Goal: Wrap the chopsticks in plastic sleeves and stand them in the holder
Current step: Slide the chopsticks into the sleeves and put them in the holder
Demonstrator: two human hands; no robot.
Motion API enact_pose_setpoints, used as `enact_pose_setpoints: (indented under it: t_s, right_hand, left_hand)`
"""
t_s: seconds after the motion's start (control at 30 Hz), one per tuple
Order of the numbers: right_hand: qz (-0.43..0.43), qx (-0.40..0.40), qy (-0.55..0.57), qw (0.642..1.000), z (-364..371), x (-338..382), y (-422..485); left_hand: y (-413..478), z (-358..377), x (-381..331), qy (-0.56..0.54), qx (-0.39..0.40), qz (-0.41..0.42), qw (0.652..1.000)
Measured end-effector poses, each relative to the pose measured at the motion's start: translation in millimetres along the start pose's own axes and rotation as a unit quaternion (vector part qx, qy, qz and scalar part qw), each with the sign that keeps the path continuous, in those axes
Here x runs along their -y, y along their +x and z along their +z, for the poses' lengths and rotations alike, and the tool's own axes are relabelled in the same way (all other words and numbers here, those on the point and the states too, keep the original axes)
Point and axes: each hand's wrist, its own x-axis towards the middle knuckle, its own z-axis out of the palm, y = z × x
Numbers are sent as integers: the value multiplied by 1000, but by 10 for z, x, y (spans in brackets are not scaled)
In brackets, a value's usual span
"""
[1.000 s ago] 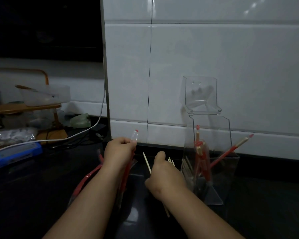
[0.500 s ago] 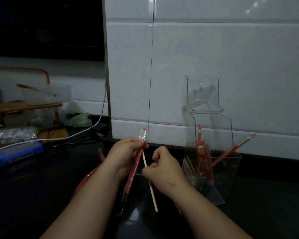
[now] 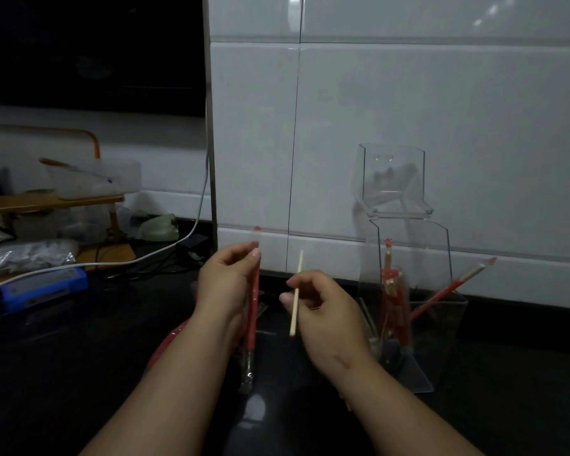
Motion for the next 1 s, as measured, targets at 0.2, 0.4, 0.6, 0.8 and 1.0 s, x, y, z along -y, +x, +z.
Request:
enact_pose_setpoints:
  t_s: [0.2,0.4,0.6,0.8,1.0]
  right_hand:
    - [1,-25,44,999,2,84,-21]
    - [40,19,-23,999,39,3,-22]
    - [28,12,-107,994,32,-43,-16]
    - [-19,8,-125,992,-17,-33,-27]
    - [-99,-54,-13,993,-57,108,-105]
  left_hand:
    - [-97,44,-115,-57,37,57,996]
    - [-149,81,-155,-114,84,35,989]
    - [-160,71,-165,-142,109,28,984]
    - [-130,47,-172,-130,65,78,986]
    - [-161,0,-171,32,-1,166,986]
